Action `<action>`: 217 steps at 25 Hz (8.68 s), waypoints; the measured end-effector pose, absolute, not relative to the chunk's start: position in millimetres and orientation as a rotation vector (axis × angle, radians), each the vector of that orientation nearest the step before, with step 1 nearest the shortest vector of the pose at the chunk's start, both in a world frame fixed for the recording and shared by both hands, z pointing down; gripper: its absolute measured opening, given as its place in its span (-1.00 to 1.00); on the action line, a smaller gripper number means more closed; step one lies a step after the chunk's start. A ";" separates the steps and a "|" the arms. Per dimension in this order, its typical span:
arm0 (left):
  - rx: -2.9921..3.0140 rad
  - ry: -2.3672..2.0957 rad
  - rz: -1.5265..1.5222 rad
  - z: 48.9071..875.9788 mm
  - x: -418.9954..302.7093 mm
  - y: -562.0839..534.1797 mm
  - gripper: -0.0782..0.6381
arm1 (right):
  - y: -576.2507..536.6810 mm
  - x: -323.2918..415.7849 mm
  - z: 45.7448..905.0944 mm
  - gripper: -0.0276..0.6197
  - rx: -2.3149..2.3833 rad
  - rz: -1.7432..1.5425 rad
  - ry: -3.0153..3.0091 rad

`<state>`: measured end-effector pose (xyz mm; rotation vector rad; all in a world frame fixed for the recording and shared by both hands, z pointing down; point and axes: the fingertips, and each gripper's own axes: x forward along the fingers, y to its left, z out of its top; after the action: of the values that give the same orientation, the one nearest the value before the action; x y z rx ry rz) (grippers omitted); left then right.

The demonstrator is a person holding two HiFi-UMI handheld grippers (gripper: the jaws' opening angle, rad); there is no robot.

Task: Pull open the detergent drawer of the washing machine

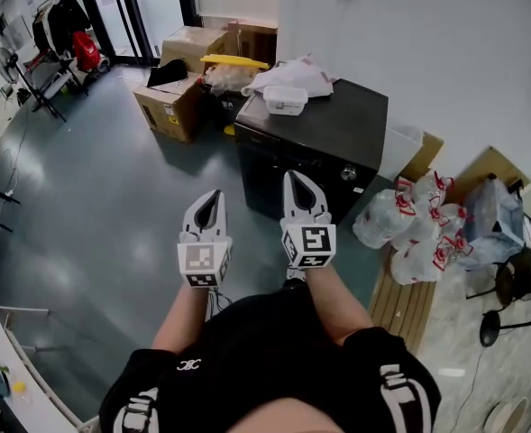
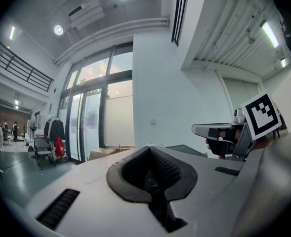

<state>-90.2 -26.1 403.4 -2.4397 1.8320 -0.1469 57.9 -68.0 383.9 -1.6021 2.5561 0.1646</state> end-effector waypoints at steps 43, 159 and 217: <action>-2.350 2.039 -0.132 408.5 -54.8 -309.9 -0.77 | -352.3 82.5 405.7 -0.91 -1.417 0.089 2.706; -3.589 0.943 2.281 701.9 -85.9 -382.0 -0.15 | -283.8 128.6 527.2 -0.91 -2.011 -0.388 2.628; -3.622 1.337 2.102 709.8 -178.9 -134.7 -0.17 | -63.1 78.8 497.8 -0.91 -2.049 -0.344 2.462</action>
<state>-178.9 -134.7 709.8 -3.6224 1.3370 2.1020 78.8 -63.1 497.8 -2.0492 2.4621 -0.3444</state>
